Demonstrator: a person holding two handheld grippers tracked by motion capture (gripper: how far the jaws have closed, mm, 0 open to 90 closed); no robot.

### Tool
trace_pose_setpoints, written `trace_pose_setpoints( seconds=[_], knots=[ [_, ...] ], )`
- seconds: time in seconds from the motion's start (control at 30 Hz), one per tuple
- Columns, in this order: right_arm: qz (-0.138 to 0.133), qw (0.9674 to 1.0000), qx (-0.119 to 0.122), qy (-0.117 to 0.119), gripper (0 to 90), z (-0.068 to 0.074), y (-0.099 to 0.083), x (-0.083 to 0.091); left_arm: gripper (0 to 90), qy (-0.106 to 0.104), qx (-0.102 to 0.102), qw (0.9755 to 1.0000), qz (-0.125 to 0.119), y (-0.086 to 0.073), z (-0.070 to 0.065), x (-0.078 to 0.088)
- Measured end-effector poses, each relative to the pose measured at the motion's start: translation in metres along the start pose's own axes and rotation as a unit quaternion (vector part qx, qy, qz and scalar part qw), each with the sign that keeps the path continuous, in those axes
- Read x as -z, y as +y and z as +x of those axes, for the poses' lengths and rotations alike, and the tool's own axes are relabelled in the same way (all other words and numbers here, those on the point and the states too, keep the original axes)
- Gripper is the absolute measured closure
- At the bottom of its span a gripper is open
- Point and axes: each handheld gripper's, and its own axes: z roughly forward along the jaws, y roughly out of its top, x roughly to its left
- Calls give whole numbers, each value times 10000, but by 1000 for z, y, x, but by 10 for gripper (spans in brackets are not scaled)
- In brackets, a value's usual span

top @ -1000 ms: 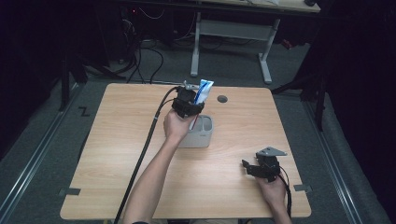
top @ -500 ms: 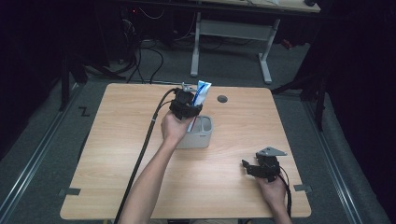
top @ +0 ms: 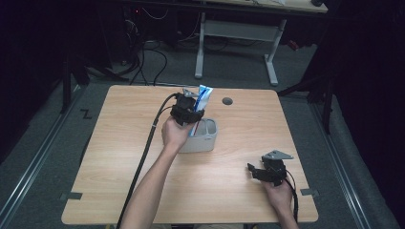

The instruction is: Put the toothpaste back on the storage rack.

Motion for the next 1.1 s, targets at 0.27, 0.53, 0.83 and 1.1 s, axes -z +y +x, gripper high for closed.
trace_pose_setpoints(
  seconds=[0.27,0.53,0.83,1.1],
  knots=[
    [2,10000,-7,1,291,0,0,0,668,23,-59,10000,31,-6,-2,2],
    [4,10000,0,0,291,0,0,0,666,40,-117,9999,63,-10,-4,3],
    [3,10000,2,0,292,0,0,0,665,52,-147,9998,142,-16,-6,4],
    [3,10000,6,1,292,0,0,0,667,43,-167,9998,138,-18,-6,8]
  ],
)
